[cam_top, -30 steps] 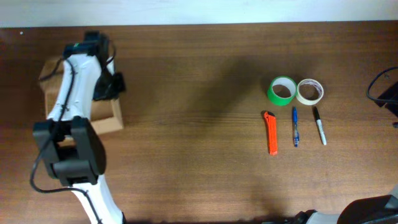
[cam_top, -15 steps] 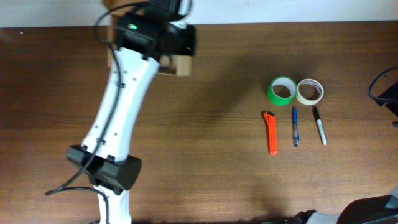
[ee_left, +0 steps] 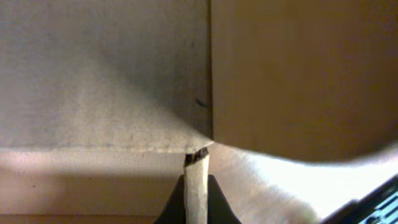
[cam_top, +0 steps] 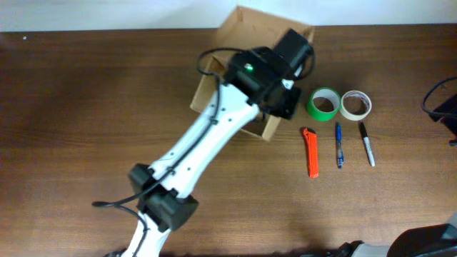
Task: Pack container
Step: 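Grip the box edge with the left gripper and drag it toward center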
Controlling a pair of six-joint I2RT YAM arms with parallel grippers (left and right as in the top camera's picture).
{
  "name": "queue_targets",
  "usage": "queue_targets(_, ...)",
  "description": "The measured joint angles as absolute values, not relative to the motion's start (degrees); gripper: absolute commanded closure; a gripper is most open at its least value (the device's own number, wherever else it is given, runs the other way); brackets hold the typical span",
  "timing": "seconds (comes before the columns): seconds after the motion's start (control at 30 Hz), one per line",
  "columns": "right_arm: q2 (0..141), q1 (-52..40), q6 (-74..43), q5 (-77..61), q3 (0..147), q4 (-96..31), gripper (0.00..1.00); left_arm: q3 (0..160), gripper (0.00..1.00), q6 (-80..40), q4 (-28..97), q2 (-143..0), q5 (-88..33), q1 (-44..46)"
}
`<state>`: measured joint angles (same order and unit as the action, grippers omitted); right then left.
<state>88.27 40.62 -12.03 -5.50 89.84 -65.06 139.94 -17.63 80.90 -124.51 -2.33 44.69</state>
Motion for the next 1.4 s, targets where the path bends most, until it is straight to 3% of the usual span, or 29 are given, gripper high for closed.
queue_targets(0.53,88.27,40.62,-12.27,-6.26,89.84,-65.3,0.01,139.94,0.98,-19.59,77.89,-139.39,7.7,46.33)
queue_targets(0.93,88.25,40.62,-12.29,-6.57,89.84,-66.04,0.0,139.94,0.99,-24.91,71.72,-140.64,4.23,46.33)
queue_targets(1.4,88.27,40.62,-12.49,-6.59,89.84,-66.06,0.01,139.96,0.98,-26.85,74.22,-142.06,0.54,46.33)
